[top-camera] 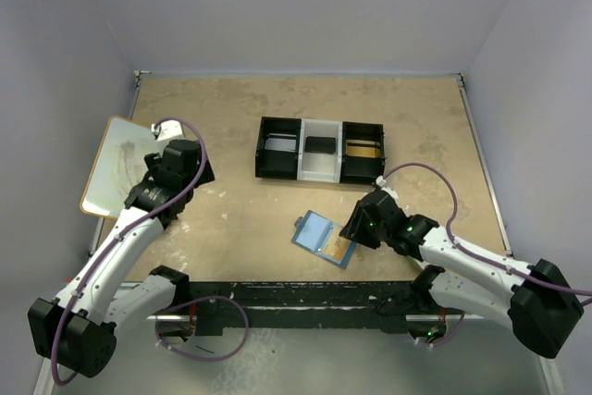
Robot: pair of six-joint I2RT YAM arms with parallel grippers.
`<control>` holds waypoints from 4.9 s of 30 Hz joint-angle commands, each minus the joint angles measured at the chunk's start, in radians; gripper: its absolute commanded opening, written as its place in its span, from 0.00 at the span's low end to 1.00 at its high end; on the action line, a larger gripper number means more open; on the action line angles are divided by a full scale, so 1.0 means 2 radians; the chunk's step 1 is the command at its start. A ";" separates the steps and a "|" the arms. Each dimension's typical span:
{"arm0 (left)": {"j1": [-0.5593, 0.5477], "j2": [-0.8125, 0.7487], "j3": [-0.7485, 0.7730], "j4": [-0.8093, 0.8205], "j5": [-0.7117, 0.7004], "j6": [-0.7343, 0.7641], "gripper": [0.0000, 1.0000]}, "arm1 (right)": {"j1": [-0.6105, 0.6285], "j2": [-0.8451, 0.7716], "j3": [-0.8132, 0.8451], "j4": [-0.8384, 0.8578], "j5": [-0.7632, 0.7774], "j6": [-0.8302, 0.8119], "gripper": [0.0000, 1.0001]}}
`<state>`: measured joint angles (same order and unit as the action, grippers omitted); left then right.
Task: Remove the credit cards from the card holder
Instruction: Remove the credit card from the card holder.
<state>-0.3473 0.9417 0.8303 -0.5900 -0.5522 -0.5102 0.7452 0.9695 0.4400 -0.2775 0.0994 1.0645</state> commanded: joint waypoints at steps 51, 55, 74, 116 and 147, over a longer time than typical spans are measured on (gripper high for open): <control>-0.292 0.032 -0.188 0.248 0.224 -0.271 0.72 | -0.052 0.084 0.010 0.081 -0.110 -0.149 0.50; -0.315 0.048 -0.200 0.273 0.215 -0.296 0.72 | -0.051 0.065 -0.020 0.088 -0.148 -0.145 0.50; -0.336 0.158 -0.170 0.326 0.134 -0.329 0.73 | -0.017 0.054 -0.156 0.328 -0.273 -0.021 0.48; -0.297 0.145 -0.109 0.215 0.146 -0.278 0.73 | 0.008 0.006 -0.066 0.219 -0.128 -0.043 0.51; -0.329 0.241 -0.106 0.326 0.218 -0.311 0.28 | -0.040 0.074 -0.172 0.419 -0.247 0.039 0.21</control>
<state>-1.0027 1.3849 0.5400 0.0227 -0.0902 -1.1641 0.6655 1.1629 0.1238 0.4946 -0.3927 1.0412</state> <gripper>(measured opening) 0.297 0.211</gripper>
